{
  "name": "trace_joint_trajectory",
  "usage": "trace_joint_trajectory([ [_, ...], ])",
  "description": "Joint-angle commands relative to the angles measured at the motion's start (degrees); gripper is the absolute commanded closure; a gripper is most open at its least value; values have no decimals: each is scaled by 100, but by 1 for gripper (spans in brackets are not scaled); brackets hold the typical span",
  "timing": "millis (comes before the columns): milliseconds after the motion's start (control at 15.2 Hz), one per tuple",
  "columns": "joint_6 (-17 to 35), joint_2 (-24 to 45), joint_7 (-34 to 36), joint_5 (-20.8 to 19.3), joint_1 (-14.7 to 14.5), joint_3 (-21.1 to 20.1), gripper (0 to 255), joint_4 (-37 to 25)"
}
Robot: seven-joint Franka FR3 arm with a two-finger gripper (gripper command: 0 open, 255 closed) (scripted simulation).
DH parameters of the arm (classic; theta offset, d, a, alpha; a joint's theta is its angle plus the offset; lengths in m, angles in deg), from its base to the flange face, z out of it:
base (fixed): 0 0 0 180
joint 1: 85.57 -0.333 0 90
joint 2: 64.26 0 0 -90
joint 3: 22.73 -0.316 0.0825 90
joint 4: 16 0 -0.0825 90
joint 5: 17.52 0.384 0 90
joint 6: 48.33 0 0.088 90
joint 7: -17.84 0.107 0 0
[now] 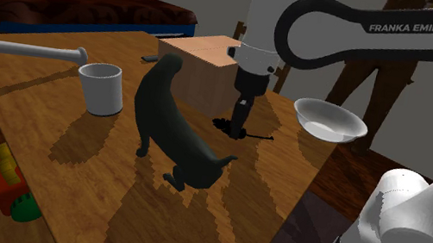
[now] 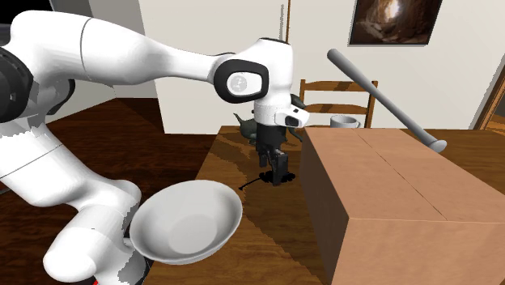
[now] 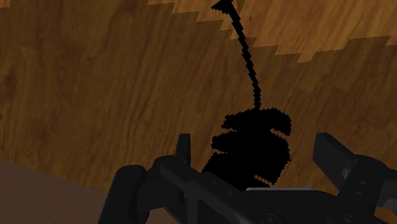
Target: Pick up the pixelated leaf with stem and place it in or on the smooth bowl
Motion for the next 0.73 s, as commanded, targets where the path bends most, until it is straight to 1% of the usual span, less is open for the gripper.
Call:
trace_joint_trajectory([
  [0,47,-3,-2,2,-1,-1,0,46],
  [396,46,-2,-2,2,-1,-1,0,45],
  [462,46,-2,-2,2,-1,-1,255,45],
  [660,46,4,4,3,-3,-6,255,38],
])
